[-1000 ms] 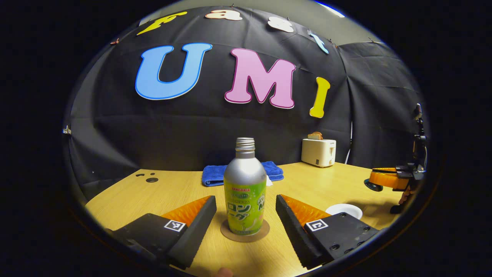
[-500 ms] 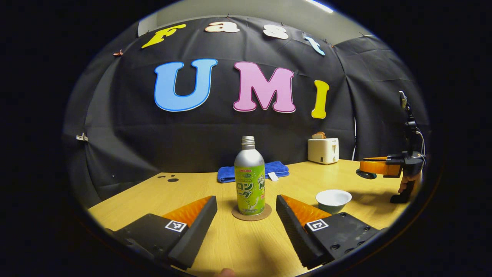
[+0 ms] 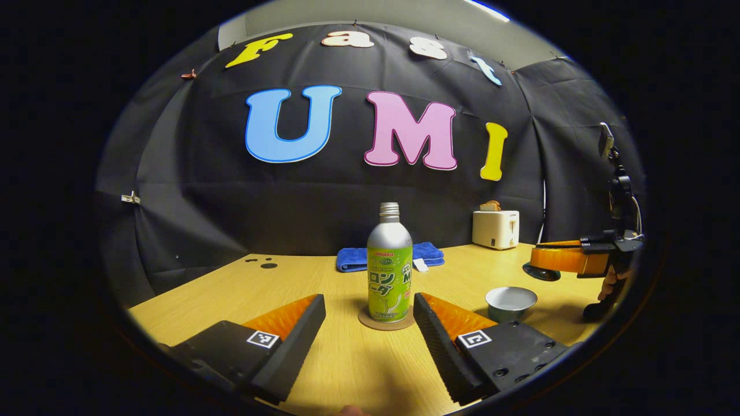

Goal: Open the teacup lid with one hand, grasp the water bottle and pour water into the teacup with the other hand; after pouring, place the water bottle on the coaster and then close the teacup lid.

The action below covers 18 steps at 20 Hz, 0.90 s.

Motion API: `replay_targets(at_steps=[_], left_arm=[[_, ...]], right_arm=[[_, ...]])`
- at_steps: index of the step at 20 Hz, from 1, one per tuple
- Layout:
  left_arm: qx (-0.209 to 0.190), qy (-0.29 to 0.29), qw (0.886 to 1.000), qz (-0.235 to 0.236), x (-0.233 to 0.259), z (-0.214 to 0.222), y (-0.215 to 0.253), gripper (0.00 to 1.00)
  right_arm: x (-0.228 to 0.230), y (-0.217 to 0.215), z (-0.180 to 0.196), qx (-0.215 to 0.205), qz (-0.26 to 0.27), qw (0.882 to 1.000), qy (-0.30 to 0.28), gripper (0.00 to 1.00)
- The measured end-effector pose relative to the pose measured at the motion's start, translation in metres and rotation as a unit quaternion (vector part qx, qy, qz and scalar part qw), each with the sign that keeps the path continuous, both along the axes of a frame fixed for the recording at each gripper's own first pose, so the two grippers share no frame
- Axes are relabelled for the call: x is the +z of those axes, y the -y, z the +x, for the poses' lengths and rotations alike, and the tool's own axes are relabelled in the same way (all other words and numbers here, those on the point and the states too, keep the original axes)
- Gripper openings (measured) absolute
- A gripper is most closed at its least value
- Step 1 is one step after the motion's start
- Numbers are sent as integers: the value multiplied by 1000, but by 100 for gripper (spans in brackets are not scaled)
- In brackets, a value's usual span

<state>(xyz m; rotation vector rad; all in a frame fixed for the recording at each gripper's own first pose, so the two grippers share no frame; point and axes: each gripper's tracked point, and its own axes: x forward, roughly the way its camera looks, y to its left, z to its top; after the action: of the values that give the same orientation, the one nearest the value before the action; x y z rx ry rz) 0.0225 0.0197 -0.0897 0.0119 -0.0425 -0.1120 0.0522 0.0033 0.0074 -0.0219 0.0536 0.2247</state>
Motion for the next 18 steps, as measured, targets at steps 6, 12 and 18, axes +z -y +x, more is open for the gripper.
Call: replay_targets(at_steps=[6,12,18], left_arm=[[-1,-2,1000,-1,0,-1,2,96],[-7,-2,1000,0,1,-2,4,96],[10,-3,1000,-1,1,-1,-2,96]], right_arm=[[-42,-28,19,8,-44,996,-78,25],[-41,-25,18,-7,-44,996,-82,33],[-21,-9,3,-36,-33,998,-31,82]])
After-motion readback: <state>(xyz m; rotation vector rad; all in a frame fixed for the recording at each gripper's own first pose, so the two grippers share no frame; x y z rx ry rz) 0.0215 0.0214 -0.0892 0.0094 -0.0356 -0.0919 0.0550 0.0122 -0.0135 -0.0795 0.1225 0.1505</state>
